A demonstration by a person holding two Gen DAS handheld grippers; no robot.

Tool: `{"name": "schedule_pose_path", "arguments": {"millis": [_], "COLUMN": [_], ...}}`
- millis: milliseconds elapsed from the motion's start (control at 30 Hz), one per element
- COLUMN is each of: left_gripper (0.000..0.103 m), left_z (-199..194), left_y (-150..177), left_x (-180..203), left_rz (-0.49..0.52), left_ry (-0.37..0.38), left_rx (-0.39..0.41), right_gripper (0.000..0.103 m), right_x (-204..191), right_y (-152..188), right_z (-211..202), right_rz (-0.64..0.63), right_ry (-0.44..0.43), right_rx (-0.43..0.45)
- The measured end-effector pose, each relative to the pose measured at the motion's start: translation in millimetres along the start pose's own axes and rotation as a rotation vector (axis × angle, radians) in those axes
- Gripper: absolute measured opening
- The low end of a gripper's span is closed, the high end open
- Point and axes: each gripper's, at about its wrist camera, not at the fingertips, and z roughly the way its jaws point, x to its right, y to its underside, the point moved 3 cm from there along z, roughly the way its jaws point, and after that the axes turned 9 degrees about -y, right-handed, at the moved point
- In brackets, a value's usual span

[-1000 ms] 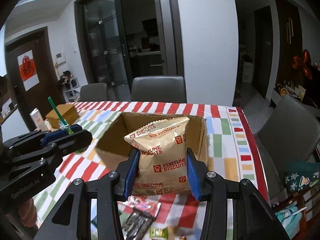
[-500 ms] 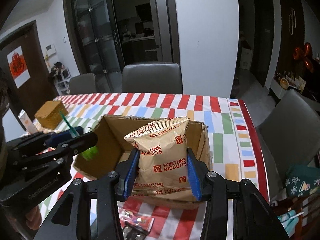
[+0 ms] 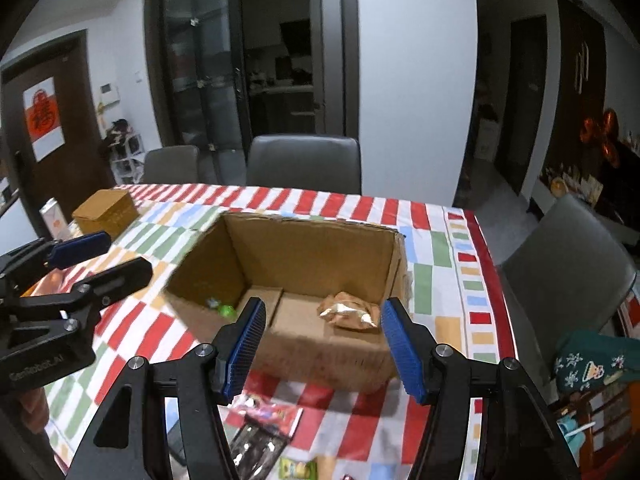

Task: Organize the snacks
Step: 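Carry the biscuit packet into the cardboard box and open the right tool, then return the right tool to the snacks while the left holds the lollipop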

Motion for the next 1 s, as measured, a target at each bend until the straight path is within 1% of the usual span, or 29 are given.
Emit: {"name": "schedule_pose_path", "arguments": {"millis": [167, 267, 433, 533, 767, 933, 1000], "left_gripper": [0.067, 0.068, 0.069, 0.070, 0.071, 0.071, 0.071], "left_z": [-27, -43, -68, -78, -86, -85, -85], "left_y": [23, 36, 60, 78, 119, 143, 155], "left_x": [-3, -5, 2, 4, 6, 3, 4], "left_rz": [0.000, 0.003, 0.061, 0.080, 0.094, 0.078, 0.089], "left_ry": [0.023, 0.035, 0.021, 0.026, 0.050, 0.063, 0.076], "left_rx": [0.012, 0.029, 0.060, 0.056, -0.003, -0.047, -0.064], "right_gripper": [0.061, 0.061, 0.061, 0.061, 0.061, 0.061, 0.061], "right_x": [-25, -37, -50, -57, -76, -85, -88], "right_y": [24, 38, 61, 76, 109, 131, 141], "right_z": [-28, -40, -60, -68, -73, -70, -67], "right_rz": [-0.054, -0.074, -0.101, -0.117, -0.194, -0.219, -0.225], "right_ry": [-0.034, -0.061, -0.073, -0.084, -0.105, -0.118, -0.130], "right_rx": [0.033, 0.033, 0.045, 0.038, -0.028, -0.082, -0.105]}}
